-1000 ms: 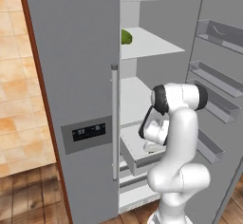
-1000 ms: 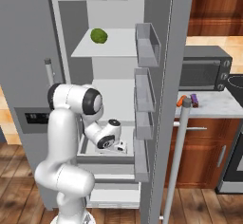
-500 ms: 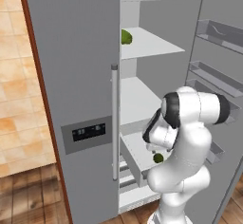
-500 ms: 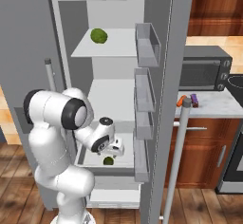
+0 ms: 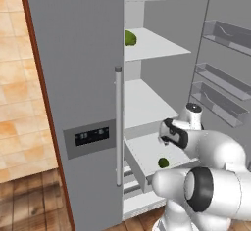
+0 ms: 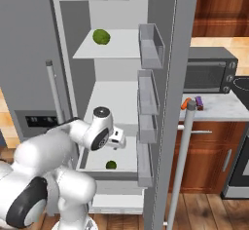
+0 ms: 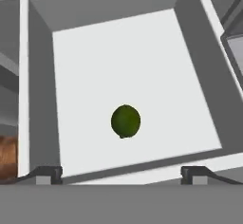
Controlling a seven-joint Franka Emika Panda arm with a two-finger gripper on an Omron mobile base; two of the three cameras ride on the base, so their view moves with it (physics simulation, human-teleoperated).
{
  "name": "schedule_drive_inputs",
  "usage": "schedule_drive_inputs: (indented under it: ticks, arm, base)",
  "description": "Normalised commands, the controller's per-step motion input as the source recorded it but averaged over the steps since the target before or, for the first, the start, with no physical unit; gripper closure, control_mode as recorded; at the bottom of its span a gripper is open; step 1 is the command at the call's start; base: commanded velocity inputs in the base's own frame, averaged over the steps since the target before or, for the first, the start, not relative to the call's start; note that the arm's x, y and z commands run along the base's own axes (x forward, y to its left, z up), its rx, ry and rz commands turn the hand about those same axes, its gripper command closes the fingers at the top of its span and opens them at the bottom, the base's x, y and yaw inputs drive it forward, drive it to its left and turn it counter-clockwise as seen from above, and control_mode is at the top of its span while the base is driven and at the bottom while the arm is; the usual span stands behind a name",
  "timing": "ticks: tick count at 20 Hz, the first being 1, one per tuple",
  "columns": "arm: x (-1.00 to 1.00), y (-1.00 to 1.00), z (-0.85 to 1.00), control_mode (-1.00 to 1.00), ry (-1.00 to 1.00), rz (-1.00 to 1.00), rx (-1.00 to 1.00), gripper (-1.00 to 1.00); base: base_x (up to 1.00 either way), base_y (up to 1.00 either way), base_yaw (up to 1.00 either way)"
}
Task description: Place the carrot and lime inside the fridge drawer. Close the drawer after placing the vegetables.
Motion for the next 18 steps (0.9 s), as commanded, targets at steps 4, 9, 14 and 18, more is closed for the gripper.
schedule_drive_inputs:
  ticks: [4, 9, 14, 18]
  arm:
    - [-0.73, 0.01, 1.00, -1.00, -0.10, -0.07, 0.00, -1.00]
    - [-0.84, 0.15, 0.89, -1.00, -0.08, -0.10, 0.00, -1.00]
    - [-0.44, 0.50, 0.42, -1.00, -0.02, -0.09, -0.01, -1.00]
    - [-0.07, 0.59, 0.05, -1.00, 0.03, -0.05, -0.10, -1.00]
  base:
    - [0.00, 0.00, 0.00]
    - [0.00, 0.00, 0.00]
    - [0.00, 0.00, 0.00]
    - [0.00, 0.00, 0.00]
